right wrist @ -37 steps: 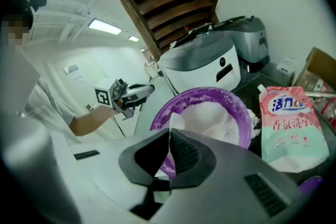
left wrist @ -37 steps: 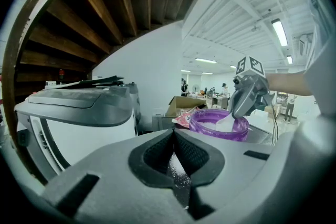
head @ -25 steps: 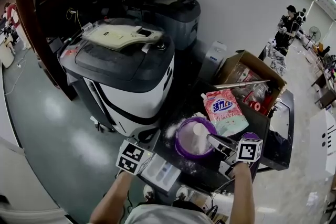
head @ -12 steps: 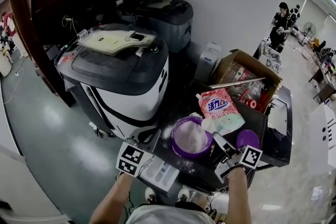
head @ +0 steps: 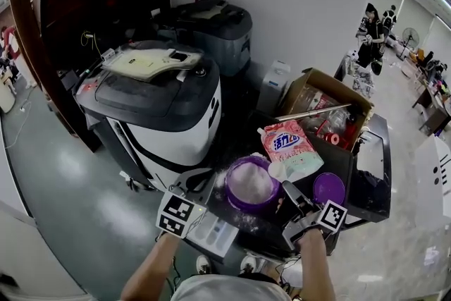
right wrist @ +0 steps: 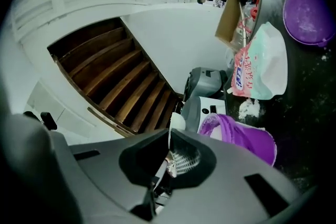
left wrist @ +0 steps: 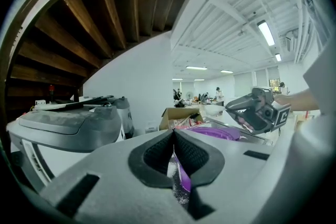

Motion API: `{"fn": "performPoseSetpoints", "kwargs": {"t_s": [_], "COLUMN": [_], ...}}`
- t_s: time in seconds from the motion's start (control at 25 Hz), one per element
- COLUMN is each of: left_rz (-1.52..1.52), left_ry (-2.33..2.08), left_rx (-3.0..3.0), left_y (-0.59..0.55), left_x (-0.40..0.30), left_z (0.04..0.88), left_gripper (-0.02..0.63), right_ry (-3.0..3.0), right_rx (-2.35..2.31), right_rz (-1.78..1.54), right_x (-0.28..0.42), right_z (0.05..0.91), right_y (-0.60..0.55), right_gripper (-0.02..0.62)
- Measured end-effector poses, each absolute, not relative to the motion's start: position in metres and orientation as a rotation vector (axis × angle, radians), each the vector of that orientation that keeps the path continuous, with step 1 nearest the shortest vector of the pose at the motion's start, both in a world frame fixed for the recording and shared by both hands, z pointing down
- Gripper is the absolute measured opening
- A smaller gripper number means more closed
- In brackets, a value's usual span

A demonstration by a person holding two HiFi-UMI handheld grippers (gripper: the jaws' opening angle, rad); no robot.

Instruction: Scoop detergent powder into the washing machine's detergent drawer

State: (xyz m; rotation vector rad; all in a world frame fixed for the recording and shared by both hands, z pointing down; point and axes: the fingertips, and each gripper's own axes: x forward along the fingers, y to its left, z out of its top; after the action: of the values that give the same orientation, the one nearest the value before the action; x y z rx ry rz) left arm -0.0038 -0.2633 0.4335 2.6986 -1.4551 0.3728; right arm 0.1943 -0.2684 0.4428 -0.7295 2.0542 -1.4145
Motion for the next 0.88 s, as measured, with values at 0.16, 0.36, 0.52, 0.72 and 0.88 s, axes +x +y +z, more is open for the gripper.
{"fn": "performPoseSetpoints", "kwargs": {"t_s": [0.16, 0.36, 0.52, 0.72, 0.88], "left_rz": [0.376, 0.373, 0.378, 0.417, 0.399], "left_ry": [-1.45, -1.43, -1.391, -1.319, -1.286], "left_rx": [2.705, 2.717, 2.725, 2.723, 2.699], "left_y": [-0.259, -0.25, -0.242, -0.23, -0.215], "left_x": [0.001, 0.001, -0.006, -0.018, -0.02], "left_z": [0.432, 0.43, 0.435, 0.454, 0.461], "left_gripper": [0.009, 0.009, 0.009, 0.009, 0.009], "right_ry": [2.107, 2.135, 2.166, 2.142, 2.108], "right_rx": [-0.735, -0.738, -0.755, -0.807, -0.837], "right_rz": [-1.388, -1.365, -1.351, -1.345, -1.34], "right_x": [0.191, 0.185, 0.174, 0.167, 0.168], "right_z": [0.439, 0.435, 0.437, 0.45, 0.455], "right_y": [-0.26, -0.247, -0.232, -0.208, -0.182], "right_gripper": [0.003, 0.003, 0.003, 0.003, 0.003]}}
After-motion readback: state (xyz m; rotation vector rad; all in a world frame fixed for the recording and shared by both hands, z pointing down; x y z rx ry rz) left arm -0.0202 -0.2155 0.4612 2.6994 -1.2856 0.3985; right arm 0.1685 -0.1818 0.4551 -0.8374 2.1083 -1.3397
